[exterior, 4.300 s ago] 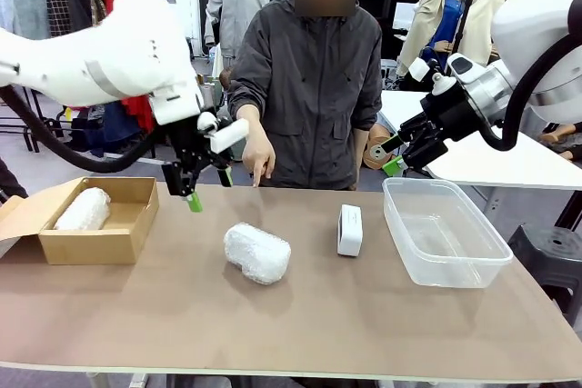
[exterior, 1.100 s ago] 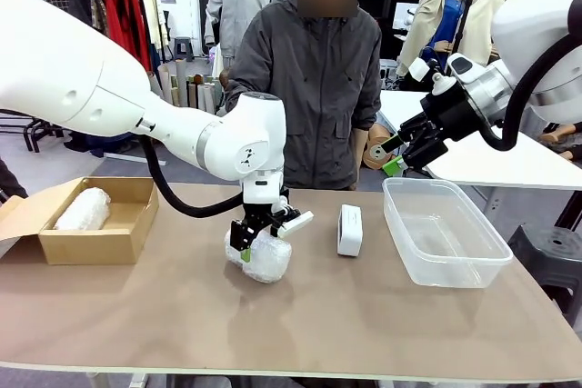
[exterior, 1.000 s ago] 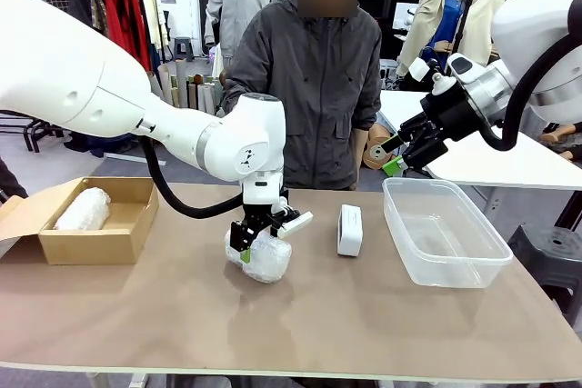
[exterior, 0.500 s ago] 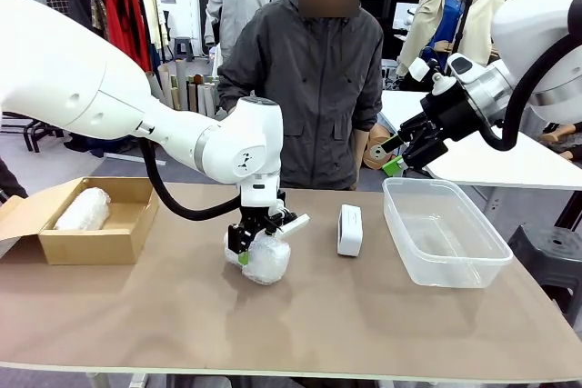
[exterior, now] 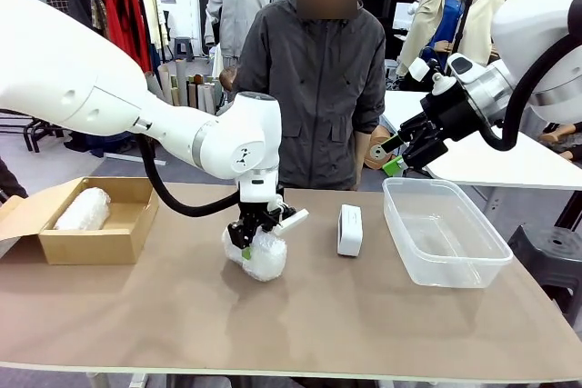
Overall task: Separate and place wrapped and unwrapped clocks.
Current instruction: Pick up the Digital clock indicated by the person.
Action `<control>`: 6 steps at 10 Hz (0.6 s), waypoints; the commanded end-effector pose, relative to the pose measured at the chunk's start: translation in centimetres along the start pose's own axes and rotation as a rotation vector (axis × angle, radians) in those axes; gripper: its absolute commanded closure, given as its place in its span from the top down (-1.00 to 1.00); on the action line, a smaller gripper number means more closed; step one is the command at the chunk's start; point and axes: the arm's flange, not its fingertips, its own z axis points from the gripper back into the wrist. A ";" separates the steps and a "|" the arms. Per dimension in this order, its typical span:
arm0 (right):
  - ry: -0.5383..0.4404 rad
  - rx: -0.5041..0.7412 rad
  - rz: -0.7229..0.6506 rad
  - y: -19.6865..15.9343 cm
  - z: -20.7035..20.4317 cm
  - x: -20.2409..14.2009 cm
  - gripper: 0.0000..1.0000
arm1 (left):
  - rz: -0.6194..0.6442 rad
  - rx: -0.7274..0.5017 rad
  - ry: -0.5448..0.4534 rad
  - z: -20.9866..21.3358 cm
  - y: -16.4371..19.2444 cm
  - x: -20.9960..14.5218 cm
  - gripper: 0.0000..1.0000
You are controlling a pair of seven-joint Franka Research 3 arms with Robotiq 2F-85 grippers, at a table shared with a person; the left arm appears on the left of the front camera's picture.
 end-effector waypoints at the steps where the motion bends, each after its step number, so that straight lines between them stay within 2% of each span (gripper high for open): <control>1: -0.005 0.004 0.008 -0.1 0.1 0.1 1.00 | 0.063 0.018 0.015 3.7 -1.2 0.1 -1.00; 6: -0.005 0.004 0.008 -0.1 0.1 0.1 1.00 | 0.108 0.033 0.050 15.6 -2.2 1.9 -1.00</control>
